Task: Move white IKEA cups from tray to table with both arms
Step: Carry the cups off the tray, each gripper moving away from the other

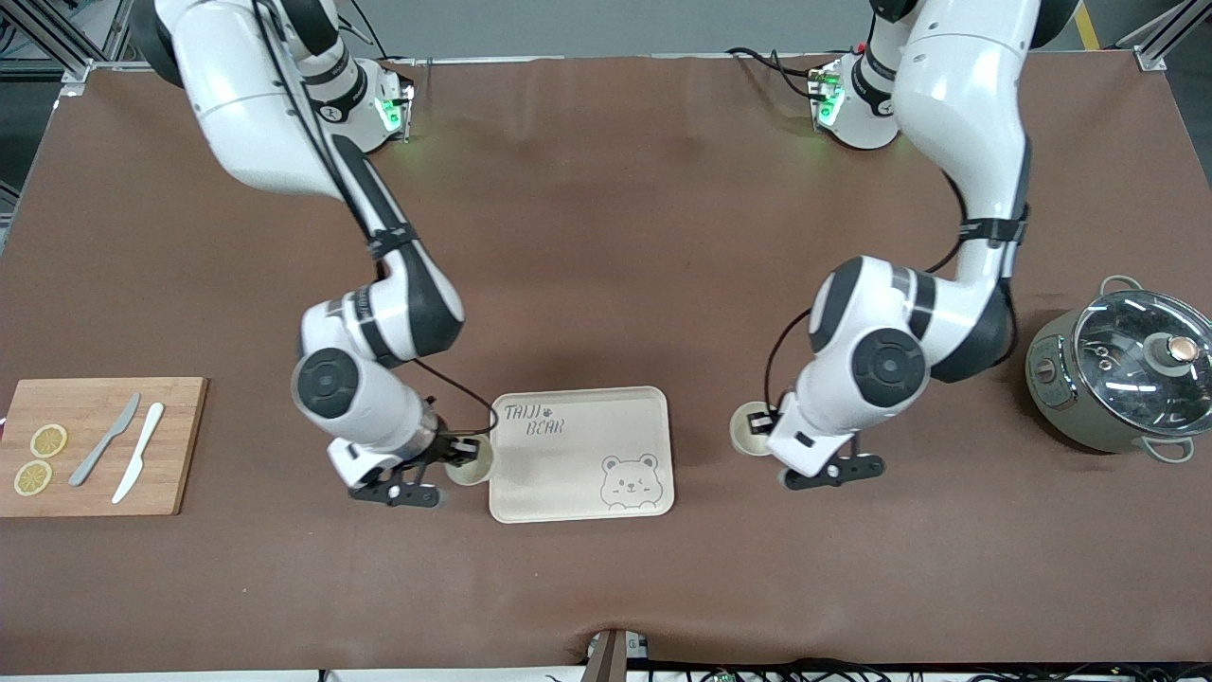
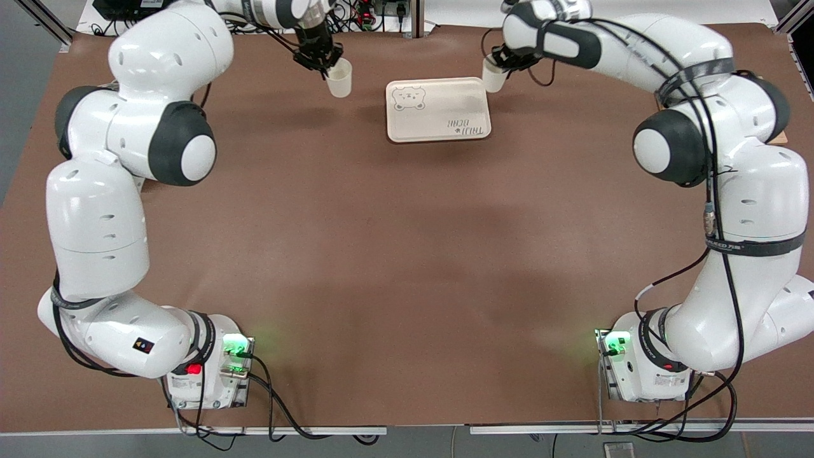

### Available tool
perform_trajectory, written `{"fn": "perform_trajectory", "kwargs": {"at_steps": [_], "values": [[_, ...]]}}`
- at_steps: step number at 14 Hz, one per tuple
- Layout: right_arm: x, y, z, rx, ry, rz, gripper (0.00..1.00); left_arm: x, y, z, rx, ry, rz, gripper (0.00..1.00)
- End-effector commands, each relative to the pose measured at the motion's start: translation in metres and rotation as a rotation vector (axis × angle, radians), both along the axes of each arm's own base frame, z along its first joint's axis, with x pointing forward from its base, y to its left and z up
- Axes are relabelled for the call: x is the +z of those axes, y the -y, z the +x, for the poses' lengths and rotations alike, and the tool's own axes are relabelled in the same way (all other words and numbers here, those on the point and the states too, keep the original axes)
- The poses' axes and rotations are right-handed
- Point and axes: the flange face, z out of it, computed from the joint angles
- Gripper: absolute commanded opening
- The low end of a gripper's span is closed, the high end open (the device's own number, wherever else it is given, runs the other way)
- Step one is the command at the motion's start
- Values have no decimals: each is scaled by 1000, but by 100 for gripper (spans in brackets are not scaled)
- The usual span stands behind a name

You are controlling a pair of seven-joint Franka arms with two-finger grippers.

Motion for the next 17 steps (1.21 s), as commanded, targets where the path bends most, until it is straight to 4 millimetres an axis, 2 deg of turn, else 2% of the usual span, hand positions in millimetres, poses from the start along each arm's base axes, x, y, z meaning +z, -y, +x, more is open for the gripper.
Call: {"fn": "perform_trajectory", "kwargs": {"at_steps": [1,4,5,6,8,9,11,13,15,17], "values": [[30,58,11,114,16,-3,0,11,-49,8,-28,-17,11,0],[33,119,17,192,-29,-16,0,10,-107,20,-51,-34,6,0],[44,131,17,221,-17,-30,0,9,-129,24,-59,-35,3,0],[47,144,19,270,-7,-38,0,3,-151,28,-73,-43,-1,0],[46,183,23,318,0,-44,0,-14,-187,32,-80,-61,-1,0],[43,194,24,349,2,-48,0,-20,-202,34,-80,-62,3,0],[37,221,26,409,8,-53,0,-42,-224,36,-86,-82,12,0],[21,245,27,447,-2,-54,0,-65,-239,40,-71,-76,15,0],[13,252,30,498,17,-91,0,-89,-244,40,-63,-87,18,0],[-2,261,33,532,27,-113,0,-102,-245,40,-61,-96,19,0]]}}
